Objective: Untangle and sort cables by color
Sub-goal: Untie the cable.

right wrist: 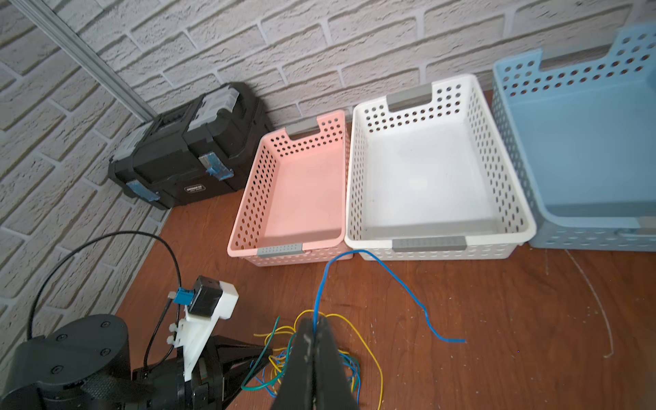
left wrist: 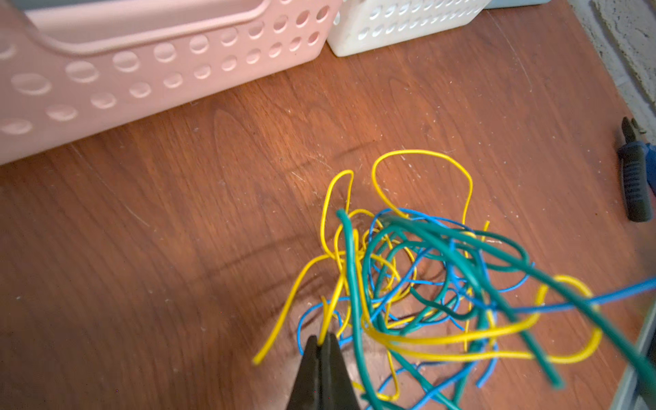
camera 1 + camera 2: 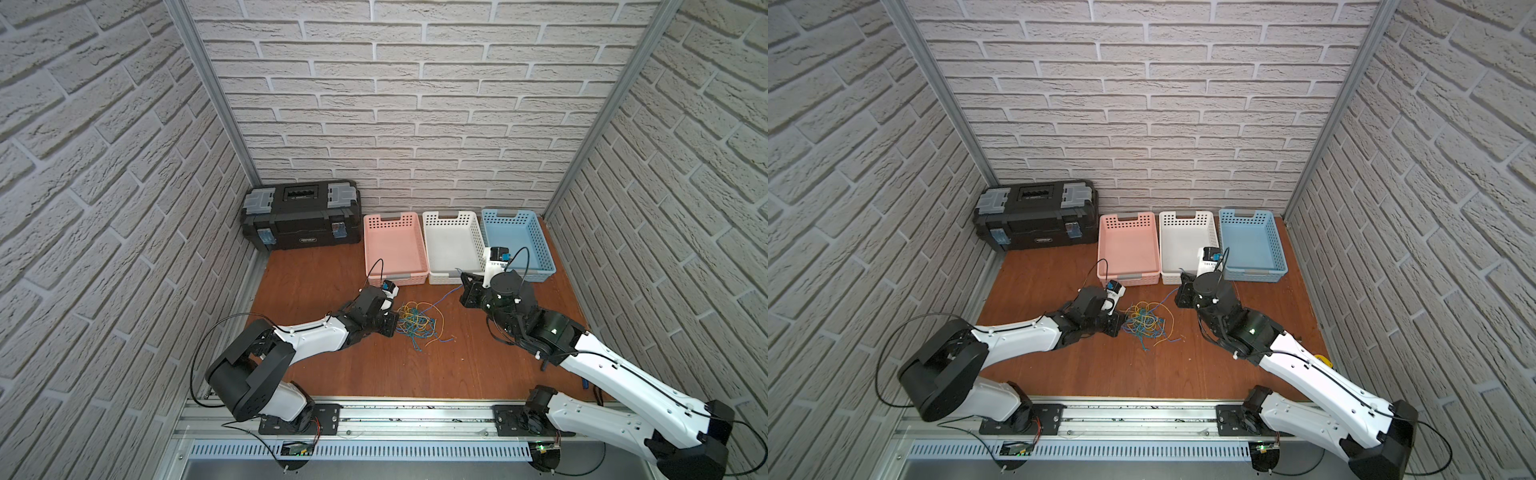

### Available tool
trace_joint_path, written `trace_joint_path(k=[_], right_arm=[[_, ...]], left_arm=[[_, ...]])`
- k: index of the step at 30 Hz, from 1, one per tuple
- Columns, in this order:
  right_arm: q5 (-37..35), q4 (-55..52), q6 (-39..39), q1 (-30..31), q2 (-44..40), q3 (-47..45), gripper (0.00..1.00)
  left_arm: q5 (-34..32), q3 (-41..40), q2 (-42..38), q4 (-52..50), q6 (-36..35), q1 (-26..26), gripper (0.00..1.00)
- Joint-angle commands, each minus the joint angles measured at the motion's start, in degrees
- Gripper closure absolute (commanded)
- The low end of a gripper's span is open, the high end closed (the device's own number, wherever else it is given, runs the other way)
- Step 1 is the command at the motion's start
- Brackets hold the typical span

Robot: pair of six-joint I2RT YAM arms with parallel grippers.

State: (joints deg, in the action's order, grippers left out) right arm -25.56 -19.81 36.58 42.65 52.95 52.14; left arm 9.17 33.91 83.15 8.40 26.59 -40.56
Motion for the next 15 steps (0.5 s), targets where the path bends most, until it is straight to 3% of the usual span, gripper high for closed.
trace_joint_path(k=[1, 5, 8, 13, 15], right_arm=[[-6.9, 0.7, -1.6, 0.3, -3.1, 1.0, 0.97], [-9.2, -0.2, -2.3, 0.3, -5.9, 0.7, 0.97], [-6.9, 1.5, -2.9, 0.3, -5.3, 0.1, 0.97], [10.7, 5.3, -0.9, 0.3, 2.2, -1.1, 0.97], [15.9, 8.4, 0.9, 0.4, 5.5, -2.0, 0.97]], left_arm=[[-0.8, -1.1, -1.1, -0.6, -0.5, 0.7, 0.99], [-1.0, -1.3, -1.8, -0.9, -0.5, 0.9, 0.98], [-1.0, -1.2, -2.0, -1.0, -0.5, 1.1, 0.97], [0.5, -0.8, -3.1, -1.0, -0.1, 1.0, 0.9], [1.3, -0.9, -4.5, -0.8, 0.3, 1.1, 0.82]])
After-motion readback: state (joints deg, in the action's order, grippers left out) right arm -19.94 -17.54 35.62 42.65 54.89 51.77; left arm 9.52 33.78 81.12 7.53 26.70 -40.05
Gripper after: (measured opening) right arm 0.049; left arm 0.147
